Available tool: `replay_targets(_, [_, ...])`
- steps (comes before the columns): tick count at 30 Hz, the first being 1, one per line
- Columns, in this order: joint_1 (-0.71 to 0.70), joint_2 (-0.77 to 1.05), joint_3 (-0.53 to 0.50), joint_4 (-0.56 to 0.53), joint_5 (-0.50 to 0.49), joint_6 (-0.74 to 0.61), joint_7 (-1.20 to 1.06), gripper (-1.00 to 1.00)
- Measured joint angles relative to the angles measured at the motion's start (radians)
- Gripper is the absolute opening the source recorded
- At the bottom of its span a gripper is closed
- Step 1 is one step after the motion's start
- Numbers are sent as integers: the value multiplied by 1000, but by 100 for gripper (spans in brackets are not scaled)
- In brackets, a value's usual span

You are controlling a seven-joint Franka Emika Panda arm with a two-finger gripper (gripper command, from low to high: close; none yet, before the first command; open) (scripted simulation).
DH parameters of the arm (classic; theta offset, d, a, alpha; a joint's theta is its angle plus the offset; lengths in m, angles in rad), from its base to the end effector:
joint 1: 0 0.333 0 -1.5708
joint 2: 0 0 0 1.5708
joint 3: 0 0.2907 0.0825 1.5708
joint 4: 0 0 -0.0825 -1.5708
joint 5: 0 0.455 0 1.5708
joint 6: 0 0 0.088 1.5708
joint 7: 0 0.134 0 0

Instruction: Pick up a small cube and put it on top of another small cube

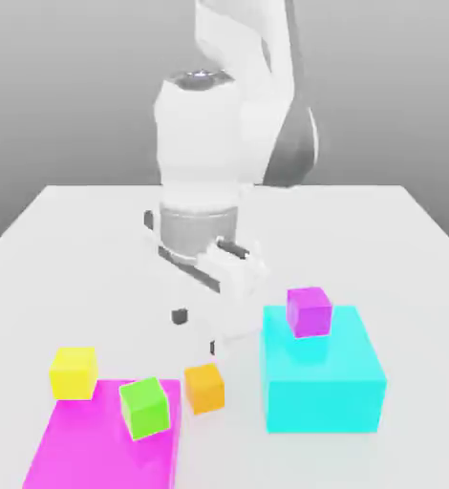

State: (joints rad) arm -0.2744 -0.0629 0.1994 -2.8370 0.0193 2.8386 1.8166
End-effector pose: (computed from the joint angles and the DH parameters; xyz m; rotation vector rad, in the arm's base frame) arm 0.3993 -0.0339 0.1048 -1.7886 2.5274 -0.0705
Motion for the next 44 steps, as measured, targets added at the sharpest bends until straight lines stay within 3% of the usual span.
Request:
replay_targets(4, [0,137,-30,-29,-83,104,143,0])
replay_targets(9, [113,317,-161,3,-170,249,214,0])
replay_targets(10, [126,339,-176,7,-173,267,217,-100])
replay_targets(17, [129,338,-178,7,-175,268,219,-100])
replay_targets(25, [71,82,-101,-32,-32,50,94,-100])
replay_targets(36, [-96,-60,-278,219,-34,-342,-337,-100])
replay_targets(40, [-107,42,-295,223,-22,-244,-382,-100])
replay_targets(41, [-111,75,-291,218,-16,-207,-388,100])
replay_targets(44, [-110,75,-291,218,-16,-207,-388,100])
